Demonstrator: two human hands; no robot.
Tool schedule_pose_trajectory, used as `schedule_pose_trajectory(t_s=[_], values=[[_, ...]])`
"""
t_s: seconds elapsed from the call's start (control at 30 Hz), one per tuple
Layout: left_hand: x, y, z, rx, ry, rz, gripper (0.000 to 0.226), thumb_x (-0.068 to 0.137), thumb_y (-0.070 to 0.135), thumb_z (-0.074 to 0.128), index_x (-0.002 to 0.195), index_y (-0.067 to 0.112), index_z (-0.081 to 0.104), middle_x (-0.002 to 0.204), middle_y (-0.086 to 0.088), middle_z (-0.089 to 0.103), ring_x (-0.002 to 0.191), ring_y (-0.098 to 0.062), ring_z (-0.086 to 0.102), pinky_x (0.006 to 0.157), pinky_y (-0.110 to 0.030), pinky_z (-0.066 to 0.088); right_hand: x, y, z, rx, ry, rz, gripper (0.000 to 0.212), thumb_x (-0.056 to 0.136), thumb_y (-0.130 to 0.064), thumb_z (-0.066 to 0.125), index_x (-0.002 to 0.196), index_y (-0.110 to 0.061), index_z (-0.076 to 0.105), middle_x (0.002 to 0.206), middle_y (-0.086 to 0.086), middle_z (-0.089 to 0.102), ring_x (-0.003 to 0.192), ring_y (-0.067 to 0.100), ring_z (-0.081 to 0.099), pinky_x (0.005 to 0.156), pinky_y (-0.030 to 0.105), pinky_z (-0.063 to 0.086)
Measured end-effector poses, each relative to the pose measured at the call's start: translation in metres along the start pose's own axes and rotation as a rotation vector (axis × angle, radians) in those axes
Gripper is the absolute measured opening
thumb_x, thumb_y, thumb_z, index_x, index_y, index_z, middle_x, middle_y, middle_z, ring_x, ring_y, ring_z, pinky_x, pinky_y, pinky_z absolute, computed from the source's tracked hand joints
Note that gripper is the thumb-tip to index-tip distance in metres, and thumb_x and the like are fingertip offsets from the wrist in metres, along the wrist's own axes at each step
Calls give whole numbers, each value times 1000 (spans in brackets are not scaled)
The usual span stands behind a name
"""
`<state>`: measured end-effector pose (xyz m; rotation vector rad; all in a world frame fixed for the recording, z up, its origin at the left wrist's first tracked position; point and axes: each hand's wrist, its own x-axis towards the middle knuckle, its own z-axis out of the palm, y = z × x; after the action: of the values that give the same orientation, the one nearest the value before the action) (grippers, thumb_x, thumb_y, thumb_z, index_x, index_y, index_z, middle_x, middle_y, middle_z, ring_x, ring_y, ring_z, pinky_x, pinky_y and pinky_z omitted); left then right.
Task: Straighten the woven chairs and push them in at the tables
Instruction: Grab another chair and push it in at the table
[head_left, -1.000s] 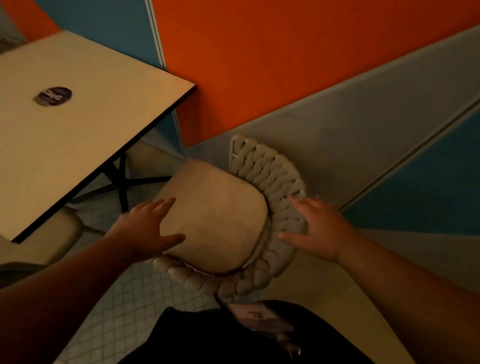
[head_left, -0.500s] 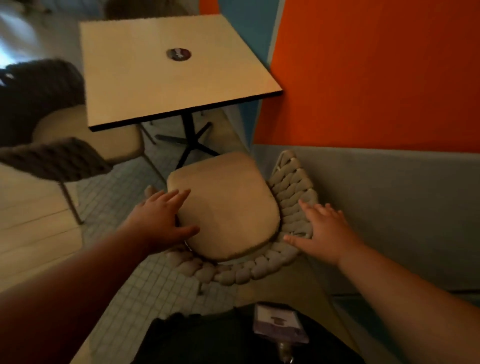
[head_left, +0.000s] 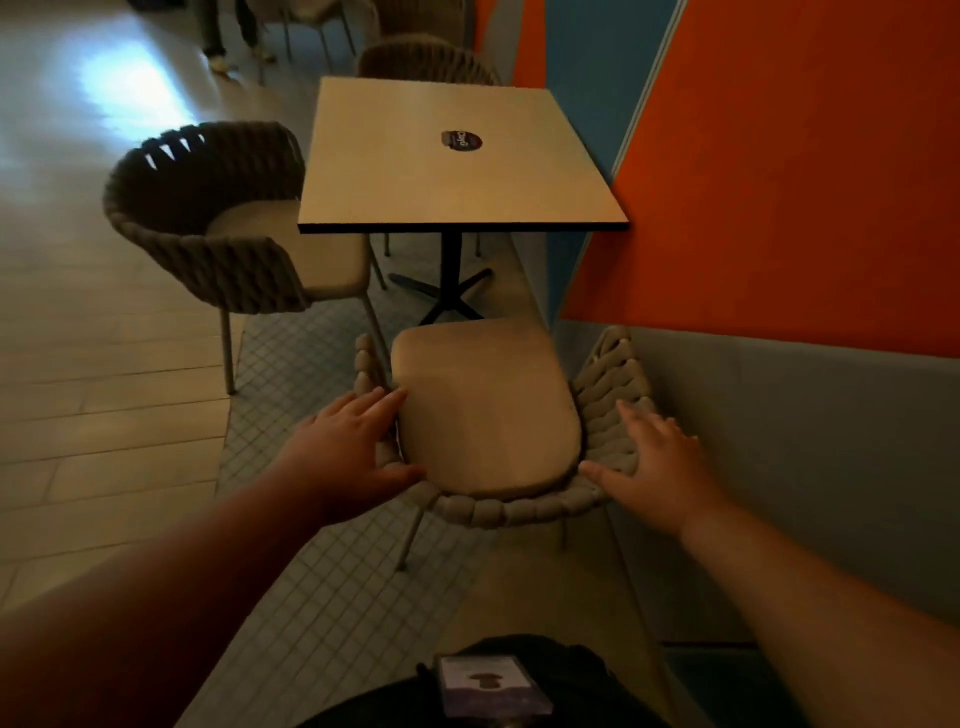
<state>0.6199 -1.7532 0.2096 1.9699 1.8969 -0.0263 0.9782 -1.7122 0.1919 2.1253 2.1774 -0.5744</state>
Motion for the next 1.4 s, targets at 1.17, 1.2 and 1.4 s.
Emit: schedule_pose_trajectory(t_s=[1.17,1.2,1.4], values=[[141,54,245,-1454,439,-1265,73,69,17,84,133,13,48,119,-18,63,93,-39,66,73,-60,59,150,91,166,1267,-3,849,83,93,6,62,156,-25,17,142,17,53,121,40,61,90,72,52],[144,53,255,-1392,476,-1280,67,67,15,81,128,10,53,117,-19,66,93,-39,67,75,-59,60,153,94,174,1272,24,875,79,94,6,60,154,-25,20,142,16,53,120,40,61,91,71,53],[158,69,238,-1257,549,-1283,49,75,20,72,120,14,54,107,-15,67,87,-36,68,74,-59,61,177,96,180,1069,147,892,72,95,-1,56,156,-17,21,154,17,45,131,36,54,108,49,48]])
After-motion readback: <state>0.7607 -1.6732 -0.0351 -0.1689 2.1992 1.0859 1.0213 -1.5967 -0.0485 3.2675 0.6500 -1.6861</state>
